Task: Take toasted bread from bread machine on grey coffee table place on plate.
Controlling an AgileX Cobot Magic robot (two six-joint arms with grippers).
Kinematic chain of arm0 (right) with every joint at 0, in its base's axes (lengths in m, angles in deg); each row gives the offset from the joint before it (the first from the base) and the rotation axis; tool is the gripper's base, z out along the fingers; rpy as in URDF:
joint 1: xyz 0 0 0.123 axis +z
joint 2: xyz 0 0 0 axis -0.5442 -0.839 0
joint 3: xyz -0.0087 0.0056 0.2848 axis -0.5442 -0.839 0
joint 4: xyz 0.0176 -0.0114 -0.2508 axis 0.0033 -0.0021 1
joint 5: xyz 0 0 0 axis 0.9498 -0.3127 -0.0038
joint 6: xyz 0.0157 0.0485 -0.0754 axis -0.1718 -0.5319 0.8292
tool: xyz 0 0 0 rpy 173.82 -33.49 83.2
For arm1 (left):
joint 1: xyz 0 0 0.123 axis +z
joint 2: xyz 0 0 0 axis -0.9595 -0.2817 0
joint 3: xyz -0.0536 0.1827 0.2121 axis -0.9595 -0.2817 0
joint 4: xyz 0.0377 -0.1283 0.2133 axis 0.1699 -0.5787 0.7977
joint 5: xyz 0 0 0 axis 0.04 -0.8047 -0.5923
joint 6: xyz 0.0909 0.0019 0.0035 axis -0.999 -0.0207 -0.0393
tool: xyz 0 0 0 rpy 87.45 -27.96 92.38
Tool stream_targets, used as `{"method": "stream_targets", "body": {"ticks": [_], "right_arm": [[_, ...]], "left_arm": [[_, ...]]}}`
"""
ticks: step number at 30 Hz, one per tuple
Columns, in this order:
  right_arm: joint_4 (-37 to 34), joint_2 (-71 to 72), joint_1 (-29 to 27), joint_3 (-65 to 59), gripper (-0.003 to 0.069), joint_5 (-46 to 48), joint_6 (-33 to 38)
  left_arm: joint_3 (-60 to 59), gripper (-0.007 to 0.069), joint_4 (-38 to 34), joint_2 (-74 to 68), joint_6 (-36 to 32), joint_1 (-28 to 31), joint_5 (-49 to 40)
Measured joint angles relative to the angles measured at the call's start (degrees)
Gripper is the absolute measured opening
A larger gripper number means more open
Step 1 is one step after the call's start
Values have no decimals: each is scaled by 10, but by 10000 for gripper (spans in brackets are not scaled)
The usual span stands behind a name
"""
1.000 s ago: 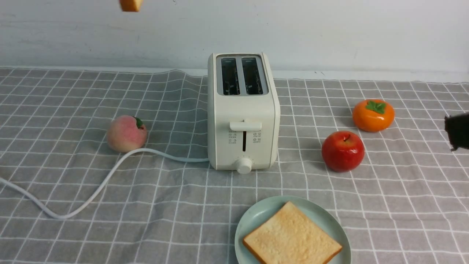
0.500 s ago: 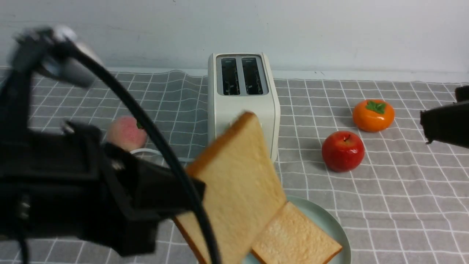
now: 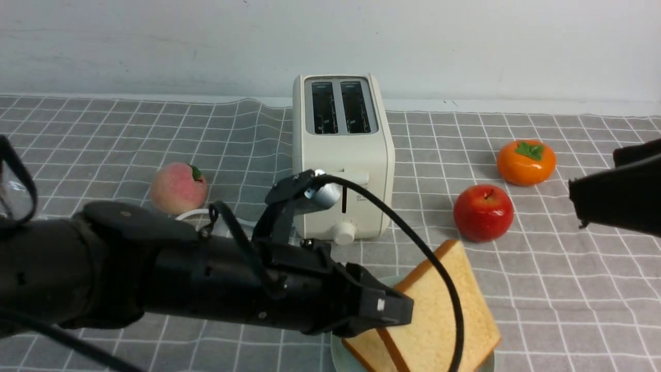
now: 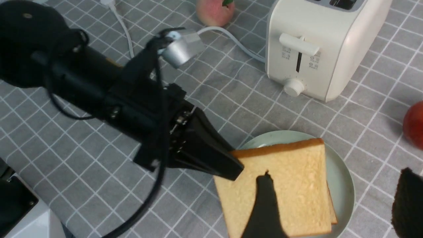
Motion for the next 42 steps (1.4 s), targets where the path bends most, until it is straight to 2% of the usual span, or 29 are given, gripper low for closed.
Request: {"method": "stream_targets", "body": {"ticks": [2,8,13,15,16,17,18,19,20,22,24,25,27,29,30,33,34,35,36,37,38,39,40,41,42], "right_arm": [[-2,0,0,0,486,15,0],[-2,0,0,0,486,33,0],[-2,0,0,0,486,43,0],[-2,0,0,0,486,47,0],[-2,0,0,0,486,47,0],[-2,0,0,0,486,48,0],[-2,0,0,0,486,48,0],[-2,0,0,0,486,48,0],[-2,0,0,0,486,52,0],[1,0,0,-5,486,52,0],[12,1,0,-15,484,53,0],[13,1,0,-18,482,53,0],[35,1,0,-42,465,51,-5],[65,1,0,-76,426,44,-34],[84,1,0,-89,403,41,-56],[140,1,0,-135,247,30,-139],[140,1,0,-137,235,30,-139],[149,1,0,-145,185,30,-156],[168,2,0,-156,80,28,-188],[177,2,0,-159,30,28,-198],[178,3,0,-160,30,28,-200],[190,10,0,-161,-11,23,-212],[194,14,0,-161,-16,20,-215],[198,26,0,-161,-19,11,-218],[198,26,0,-161,-19,11,-218]], "left_arm": [[0,84,-23,-33,46,0,43],[0,94,-37,-61,64,0,58],[1,209,-39,-63,64,0,75],[2,342,-36,-63,64,0,112],[2,352,-36,-63,64,0,122],[3,441,-30,-59,64,0,170],[3,498,-25,-55,62,0,209],[3,509,-24,-54,61,0,209],[6,582,-18,-45,50,0,283],[11,645,-13,-29,10,0,383],[16,657,-24,-10,-54,0,471],[16,657,-27,-10,-62,0,478],[17,631,-70,24,-166,0,546],[9,566,-86,57,-235,-5,586],[4,532,-90,75,-249,-11,597],[-7,349,-98,130,-273,-34,622],[-7,321,-99,137,-274,-38,623],[-7,262,-99,150,-275,-44,621],[-7,144,-99,175,-277,-57,610],[-7,72,-99,188,-278,-63,594],[-7,59,-99,190,-278,-65,585],[-7,-4,-99,205,-279,-72,543],[-7,-14,-99,212,-279,-74,512],[-7,-14,-98,217,-278,-76,443],[-7,-14,-98,217,-278,-76,432]]}}
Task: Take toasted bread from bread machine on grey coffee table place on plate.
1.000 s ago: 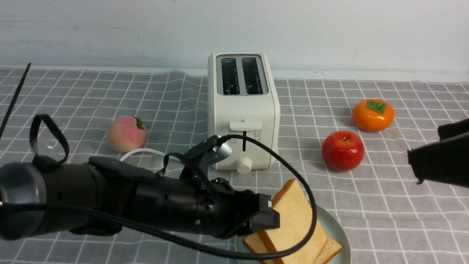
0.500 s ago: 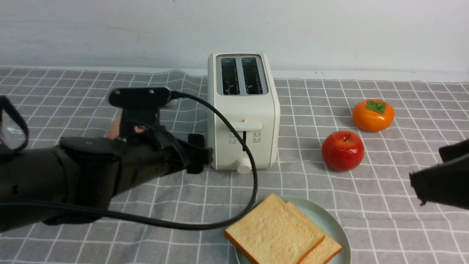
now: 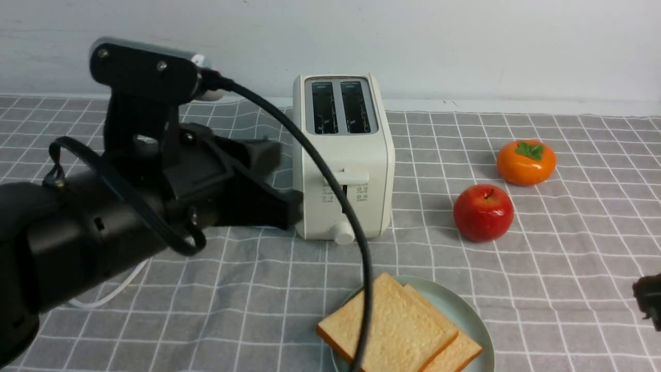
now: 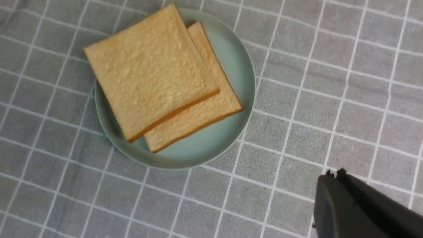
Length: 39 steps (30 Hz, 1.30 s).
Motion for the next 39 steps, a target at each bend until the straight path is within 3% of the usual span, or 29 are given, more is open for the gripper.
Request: {"method": "stream_targets", "body": {"ticks": [1,2,4,6,7,9,12,13,14,15,16,19,22,23,30,39], "right_arm": [[1,10,0,0,-19,-6,-1],[4,33,0,0,-19,-17,1],[2,59,0,-2,-19,-24,18],[-4,77,0,-4,-19,-24,29],[-14,101,0,-4,-20,-16,51],[-27,133,0,-8,-20,6,86],[-29,170,0,-28,-20,28,103],[-24,188,0,-44,-20,36,99],[-24,192,0,-47,-20,36,99],[-14,222,0,-78,-20,37,78],[-4,236,0,-94,-20,33,63],[46,296,0,-162,-20,-6,-9],[79,333,0,-209,-20,-66,-68],[108,361,0,-254,-20,-128,-108],[197,386,0,-399,-20,-332,-154],[207,386,0,-435,-20,-374,-169]], "left_arm": [[0,-14,2,1,4,-1,-49],[-1,-14,10,0,24,-1,-175],[0,-14,48,-6,67,-2,-316],[2,-14,94,-11,112,-2,-406],[9,-14,181,-19,197,-4,-516],[22,-14,341,-29,369,-5,-582],[39,-14,556,-30,616,-5,-603],[51,-14,660,-28,725,-5,-614],[53,-14,677,-28,768,-5,-616],[70,-14,795,-17,917,-4,-641],[78,-14,851,-5,990,-4,-654],[90,-14,935,55,1120,-4,-666],[92,-14,948,114,1155,-4,-663],[93,-14,950,160,1174,-4,-663],[33,-14,944,300,1200,-4,-665],[-49,-13,898,370,1202,-4,-673]]}}
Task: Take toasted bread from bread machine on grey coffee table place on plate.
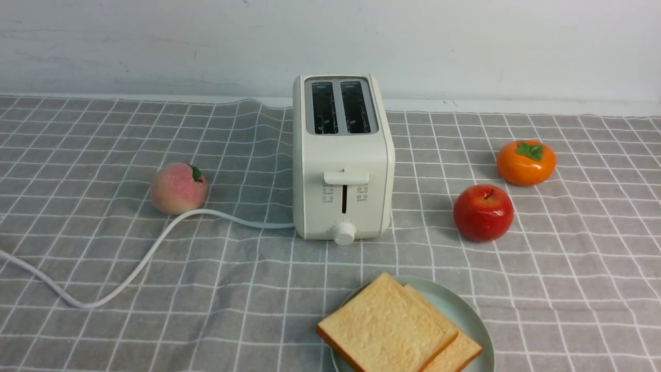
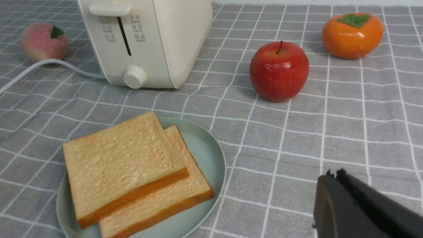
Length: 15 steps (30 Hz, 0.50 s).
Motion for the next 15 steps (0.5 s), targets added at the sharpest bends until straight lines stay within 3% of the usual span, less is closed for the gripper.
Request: {"method": "stream_targets", "body": {"ticks": [12,15], "right_arm": [[0,0,0,0,-16,0,-1],[0,0,0,0,-12,0,-1]], "left_arm": [[-1,-1,2,2,0,0,1],[-1,0,52,3,-21,0,1]]}}
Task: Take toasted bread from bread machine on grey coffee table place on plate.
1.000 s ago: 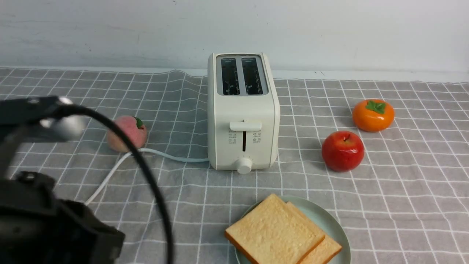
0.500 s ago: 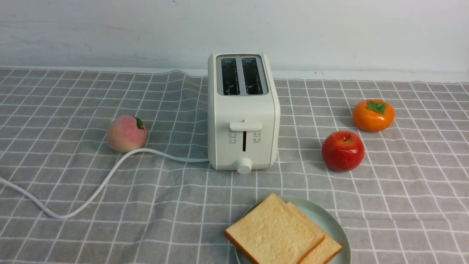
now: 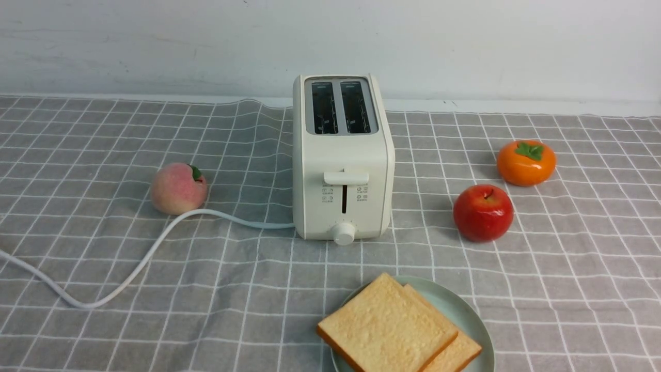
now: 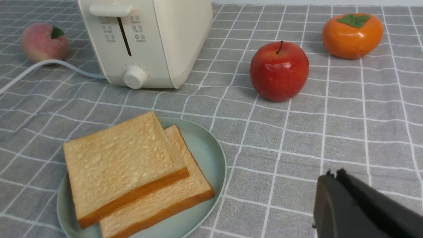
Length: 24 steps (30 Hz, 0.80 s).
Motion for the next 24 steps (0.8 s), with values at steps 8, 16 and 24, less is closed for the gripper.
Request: {"method": "stream_targets", "body": {"ticks": [8,16,24], "right_arm": [[0,0,0,0,-8,0,0],[0,0,0,0,-6,0,0],[0,0,0,0,2,0,0]], "left_arm": [[-21,3,157,34,-63,0,6],[-127,7,107,163,-84,27,117],[-278,15,93,247,-123,225,376]]}}
